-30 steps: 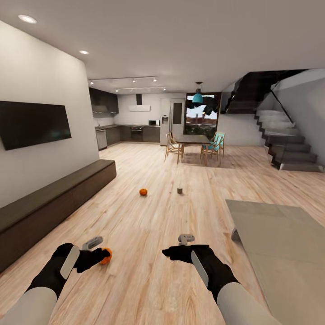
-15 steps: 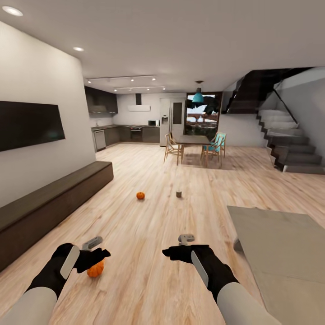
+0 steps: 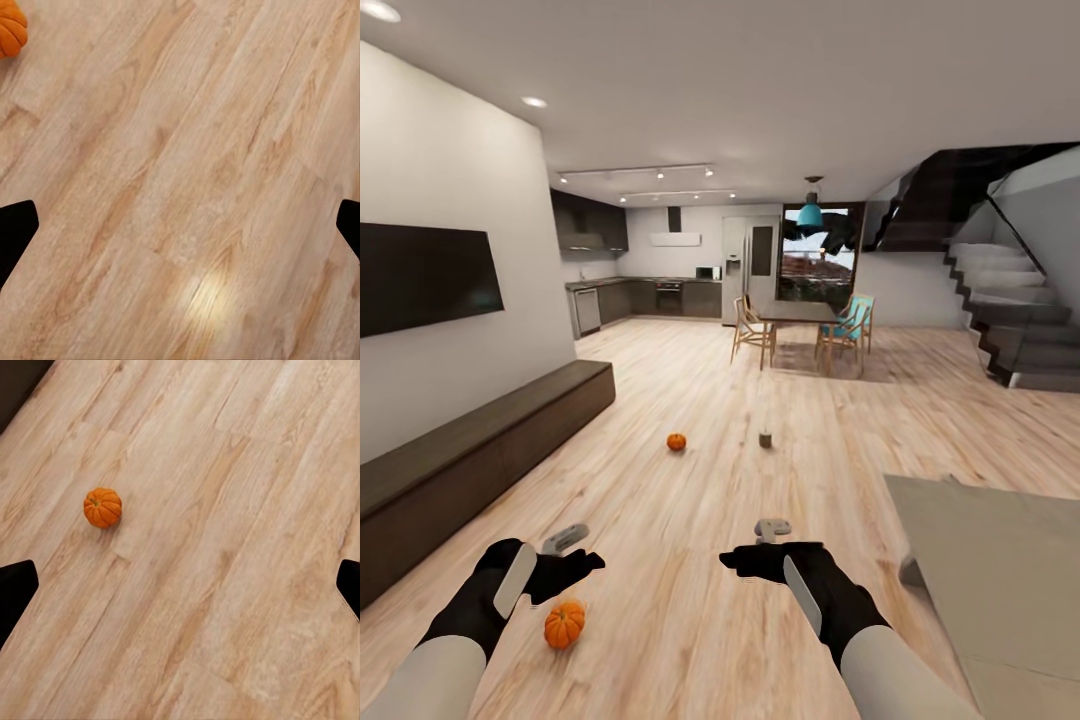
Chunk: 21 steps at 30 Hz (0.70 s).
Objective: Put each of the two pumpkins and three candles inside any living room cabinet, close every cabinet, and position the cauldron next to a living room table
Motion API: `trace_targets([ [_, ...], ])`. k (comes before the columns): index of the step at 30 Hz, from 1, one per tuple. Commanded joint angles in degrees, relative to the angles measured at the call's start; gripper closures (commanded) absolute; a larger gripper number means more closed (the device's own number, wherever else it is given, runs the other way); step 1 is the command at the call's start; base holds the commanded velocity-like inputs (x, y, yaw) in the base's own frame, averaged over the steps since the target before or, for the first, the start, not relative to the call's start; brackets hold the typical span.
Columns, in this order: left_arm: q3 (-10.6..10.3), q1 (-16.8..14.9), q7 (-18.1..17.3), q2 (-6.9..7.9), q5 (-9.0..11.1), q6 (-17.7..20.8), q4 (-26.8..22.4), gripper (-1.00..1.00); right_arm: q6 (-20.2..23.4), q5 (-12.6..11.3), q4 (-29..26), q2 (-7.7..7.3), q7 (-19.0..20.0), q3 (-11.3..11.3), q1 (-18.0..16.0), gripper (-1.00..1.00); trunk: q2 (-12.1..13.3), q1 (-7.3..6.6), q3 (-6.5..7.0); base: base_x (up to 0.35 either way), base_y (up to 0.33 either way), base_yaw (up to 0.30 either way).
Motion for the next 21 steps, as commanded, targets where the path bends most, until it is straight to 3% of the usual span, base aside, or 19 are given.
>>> trace_targets([
  [1, 0.1, 0.0, 0.0, -0.01, 0.2, 0.3, -0.1, -1.00, 0.3, -0.5, -0.1, 0.00, -0.1, 0.0, 0.0, -1.00, 0.0, 0.03, -0.07, 0.341, 0.000, 0.001],
  [21, -0.2, 0.0, 0.0, -0.01, 0.2, 0.2, -0.1, -1.00, 0.3, -0.5, -0.1, 0.00, -0.1, 0.0, 0.0, -1.00, 0.0, 0.03, -0.07, 0.341, -0.052, 0.000],
])
